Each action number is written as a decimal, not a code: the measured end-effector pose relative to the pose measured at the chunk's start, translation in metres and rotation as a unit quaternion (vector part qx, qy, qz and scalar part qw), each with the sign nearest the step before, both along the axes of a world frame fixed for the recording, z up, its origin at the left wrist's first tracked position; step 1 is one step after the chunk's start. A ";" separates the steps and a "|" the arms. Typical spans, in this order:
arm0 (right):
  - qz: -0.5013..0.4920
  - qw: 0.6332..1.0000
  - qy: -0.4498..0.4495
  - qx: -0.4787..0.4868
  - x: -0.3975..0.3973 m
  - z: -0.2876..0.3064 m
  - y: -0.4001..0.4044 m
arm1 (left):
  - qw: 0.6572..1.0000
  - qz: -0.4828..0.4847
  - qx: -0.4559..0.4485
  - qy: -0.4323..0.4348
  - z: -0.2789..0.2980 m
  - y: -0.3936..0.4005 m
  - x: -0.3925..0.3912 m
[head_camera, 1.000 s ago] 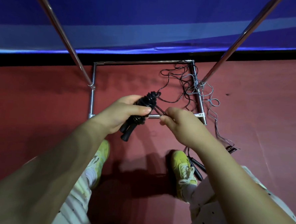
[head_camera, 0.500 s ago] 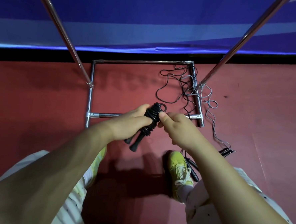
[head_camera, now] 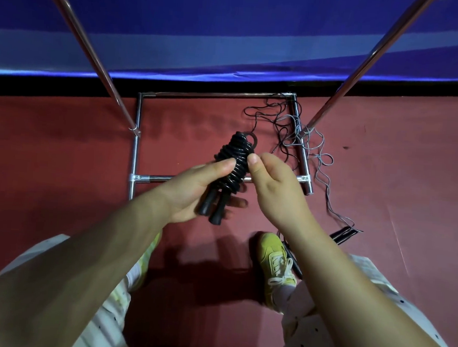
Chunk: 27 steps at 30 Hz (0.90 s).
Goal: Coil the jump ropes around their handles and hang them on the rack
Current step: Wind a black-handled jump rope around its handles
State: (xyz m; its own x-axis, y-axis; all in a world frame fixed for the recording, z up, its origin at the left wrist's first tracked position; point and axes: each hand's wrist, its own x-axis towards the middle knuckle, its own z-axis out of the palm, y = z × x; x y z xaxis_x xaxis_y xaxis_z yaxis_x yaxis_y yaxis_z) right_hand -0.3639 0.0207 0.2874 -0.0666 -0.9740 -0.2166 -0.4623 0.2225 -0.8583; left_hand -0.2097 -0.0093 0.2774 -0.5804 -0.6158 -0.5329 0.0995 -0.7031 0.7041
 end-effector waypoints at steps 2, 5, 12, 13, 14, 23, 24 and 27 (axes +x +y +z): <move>0.009 1.000 0.013 0.009 -0.002 -0.002 -0.002 | 1.000 0.002 -0.007 0.008 0.000 0.000 -0.001; 0.017 0.999 0.023 0.028 -0.001 -0.006 -0.002 | 0.998 0.050 -0.032 -0.004 0.001 -0.004 0.001; 0.066 0.996 -0.006 0.055 0.008 -0.004 0.001 | 0.995 0.053 -0.048 -0.064 0.006 -0.014 0.010; 0.082 0.994 -0.018 0.071 0.010 -0.002 0.001 | 0.986 0.029 -0.106 -0.122 0.002 -0.015 0.013; 0.090 0.992 -0.036 0.086 0.010 -0.001 0.000 | 0.970 -0.005 -0.164 -0.177 -0.001 -0.014 0.014; -0.019 0.953 -0.132 0.271 0.015 -0.007 -0.001 | 0.877 -0.217 -0.314 -0.290 -0.008 -0.010 0.015; -0.028 0.953 -0.134 0.270 0.015 -0.007 -0.002 | 0.889 -0.216 -0.293 -0.278 -0.007 -0.009 0.016; -0.025 0.963 -0.119 0.242 0.014 -0.007 -0.005 | 0.920 -0.161 -0.267 -0.237 -0.002 -0.009 0.016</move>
State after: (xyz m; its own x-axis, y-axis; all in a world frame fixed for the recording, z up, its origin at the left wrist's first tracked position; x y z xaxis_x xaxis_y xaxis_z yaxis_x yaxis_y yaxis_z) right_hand -0.3502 0.0155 0.2804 -0.0038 -0.7517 -0.6595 -0.2429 0.6404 -0.7286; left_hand -0.1934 -0.0184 0.2759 -0.5586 -0.7000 -0.4448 -0.4613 -0.1835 0.8681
